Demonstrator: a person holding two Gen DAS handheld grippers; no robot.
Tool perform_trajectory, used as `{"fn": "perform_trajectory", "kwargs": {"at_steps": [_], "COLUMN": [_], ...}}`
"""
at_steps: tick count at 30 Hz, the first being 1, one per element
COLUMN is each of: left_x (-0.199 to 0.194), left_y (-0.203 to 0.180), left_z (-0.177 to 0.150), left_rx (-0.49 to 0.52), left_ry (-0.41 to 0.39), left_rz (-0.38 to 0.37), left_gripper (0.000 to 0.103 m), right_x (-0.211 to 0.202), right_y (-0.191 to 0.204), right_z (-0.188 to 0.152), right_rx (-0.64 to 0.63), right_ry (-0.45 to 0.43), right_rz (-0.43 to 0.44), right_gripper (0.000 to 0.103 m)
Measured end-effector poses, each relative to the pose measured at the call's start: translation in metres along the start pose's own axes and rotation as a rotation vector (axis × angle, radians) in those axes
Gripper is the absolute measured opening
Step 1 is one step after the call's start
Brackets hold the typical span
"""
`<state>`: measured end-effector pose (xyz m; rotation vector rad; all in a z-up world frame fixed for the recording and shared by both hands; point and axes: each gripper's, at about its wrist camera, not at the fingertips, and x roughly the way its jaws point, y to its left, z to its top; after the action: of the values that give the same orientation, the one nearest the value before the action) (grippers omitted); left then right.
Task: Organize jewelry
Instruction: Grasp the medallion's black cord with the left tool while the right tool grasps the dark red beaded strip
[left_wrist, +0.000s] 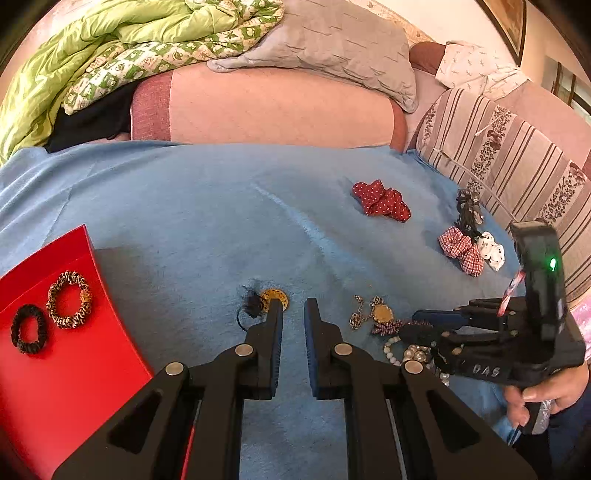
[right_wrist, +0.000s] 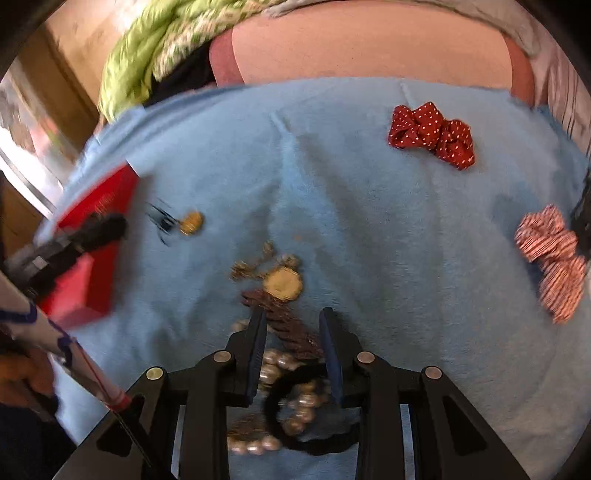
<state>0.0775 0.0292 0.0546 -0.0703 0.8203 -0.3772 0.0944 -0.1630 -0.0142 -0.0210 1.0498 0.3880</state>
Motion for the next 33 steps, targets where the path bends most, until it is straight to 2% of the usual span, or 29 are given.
{"fn": "perform_trajectory", "kwargs": {"at_steps": [5,9,12,15,16,17,18,19,20,25,29,31,33], "left_x": [-0.007,-0.01,-0.01,-0.003,0.001,0.006,0.01,0.013,0.017,0.035,0.062,0.077,0.084], "left_y": [0.006,0.019,0.036,0.041,0.039,0.036,0.031,0.028,0.021,0.006,-0.006,-0.01,-0.014], "left_z": [0.004,0.006,0.01,0.012,0.011,0.01,0.009,0.008,0.006,0.004,0.002,0.003,0.003], "left_rx": [-0.017,-0.048,-0.119,-0.146,-0.143,-0.138,-0.13,-0.119,-0.096,-0.074,-0.023,-0.003,0.03], "left_ry": [-0.025,-0.027,-0.023,-0.007,0.004,0.02,0.034,0.038,0.043,0.076,0.125,0.143,0.134], "left_rz": [-0.016,-0.006,-0.039,-0.029,-0.029,-0.029,-0.022,-0.012,0.007,0.063,0.165,0.222,0.277], "left_gripper": [0.011,0.011,0.011,0.013,0.016,0.029,0.047,0.052,0.053,0.053,0.053,0.047,0.035], "right_x": [-0.003,-0.018,-0.03,-0.033,-0.033,-0.033,-0.034,-0.035,-0.038,-0.057,-0.064,-0.064,-0.066], "right_y": [-0.006,-0.011,-0.012,-0.012,-0.012,-0.013,-0.014,-0.012,-0.014,-0.018,-0.02,-0.021,-0.022], "right_z": [-0.001,0.0,0.001,0.003,0.003,0.004,0.004,0.007,0.008,0.006,0.005,0.004,0.004], "right_rx": [0.024,0.082,0.112,0.123,0.126,0.135,0.143,0.151,0.164,0.186,0.193,0.199,0.202], "right_ry": [-0.013,-0.066,-0.121,-0.135,-0.135,-0.135,-0.139,-0.146,-0.156,-0.211,-0.227,-0.223,-0.228], "right_rz": [0.024,0.127,0.171,0.182,0.182,0.185,0.197,0.21,0.231,0.301,0.307,0.305,0.301], "right_gripper": [0.029,0.017,0.016,0.016,0.016,0.016,0.016,0.016,0.016,0.016,0.016,0.016,0.016]}}
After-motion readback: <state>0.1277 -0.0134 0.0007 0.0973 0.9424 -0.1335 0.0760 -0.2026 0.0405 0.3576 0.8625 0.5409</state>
